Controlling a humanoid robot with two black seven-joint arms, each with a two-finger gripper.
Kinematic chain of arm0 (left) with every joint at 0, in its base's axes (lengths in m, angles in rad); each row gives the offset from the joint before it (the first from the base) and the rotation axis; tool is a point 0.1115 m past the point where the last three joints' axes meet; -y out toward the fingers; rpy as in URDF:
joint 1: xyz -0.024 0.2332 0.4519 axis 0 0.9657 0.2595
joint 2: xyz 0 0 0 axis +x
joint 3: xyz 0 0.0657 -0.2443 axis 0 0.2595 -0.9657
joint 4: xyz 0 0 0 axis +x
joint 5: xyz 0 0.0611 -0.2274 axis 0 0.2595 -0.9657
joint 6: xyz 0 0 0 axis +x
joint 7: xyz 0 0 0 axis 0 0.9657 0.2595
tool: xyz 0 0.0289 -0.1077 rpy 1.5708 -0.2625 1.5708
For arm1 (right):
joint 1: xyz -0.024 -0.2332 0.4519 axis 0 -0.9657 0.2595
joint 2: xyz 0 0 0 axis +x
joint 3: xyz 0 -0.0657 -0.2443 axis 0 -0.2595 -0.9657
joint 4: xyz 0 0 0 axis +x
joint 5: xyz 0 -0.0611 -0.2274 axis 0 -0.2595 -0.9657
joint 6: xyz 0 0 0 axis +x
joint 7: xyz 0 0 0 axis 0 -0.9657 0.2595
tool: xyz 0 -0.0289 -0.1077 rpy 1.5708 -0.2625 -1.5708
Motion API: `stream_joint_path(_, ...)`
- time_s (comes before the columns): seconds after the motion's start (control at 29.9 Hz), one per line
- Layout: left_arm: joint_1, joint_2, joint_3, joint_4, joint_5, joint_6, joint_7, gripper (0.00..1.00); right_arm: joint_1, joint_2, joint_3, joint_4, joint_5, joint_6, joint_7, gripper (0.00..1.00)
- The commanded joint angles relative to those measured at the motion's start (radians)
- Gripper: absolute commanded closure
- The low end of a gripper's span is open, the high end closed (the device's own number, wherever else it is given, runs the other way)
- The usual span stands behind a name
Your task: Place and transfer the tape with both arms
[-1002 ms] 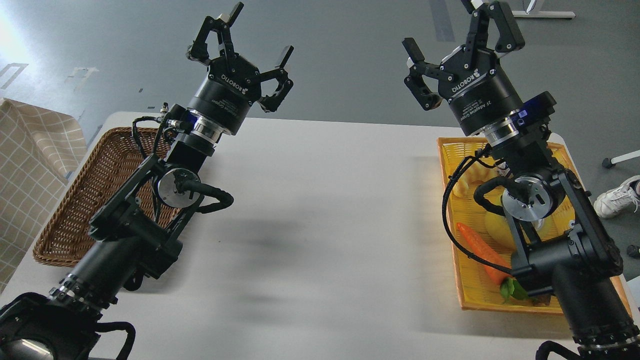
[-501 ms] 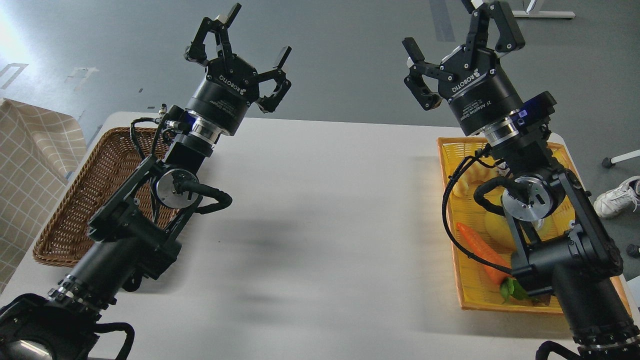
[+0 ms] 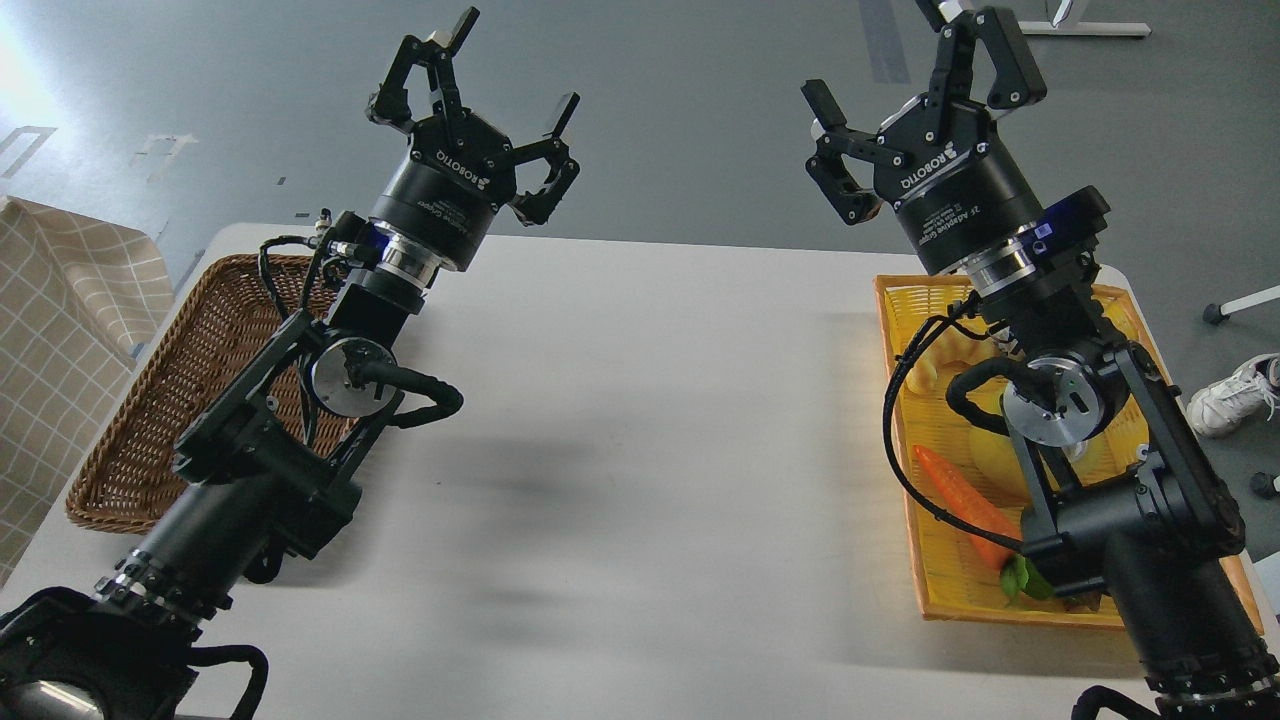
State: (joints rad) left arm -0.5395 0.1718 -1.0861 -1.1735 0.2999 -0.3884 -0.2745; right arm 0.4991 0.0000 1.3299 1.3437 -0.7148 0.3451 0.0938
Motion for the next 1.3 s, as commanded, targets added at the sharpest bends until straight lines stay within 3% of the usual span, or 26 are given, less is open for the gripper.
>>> stream_joint_path(0.0, 0.001, 0.000, 0.000, 0.000, 0.001, -0.001, 0.000, 0.02, -0.004, 0.000, 0.000, 0.002, 0.000, 0.000, 0.001, 0.00)
stream_joint_path(1.27, 0.003, -0.005, 0.002, 0.000, 0.001, 0.010, -0.009, 0.02, -0.017, 0.000, 0.012, 0.015, 0.002, -0.020, -0.006, 0.00)
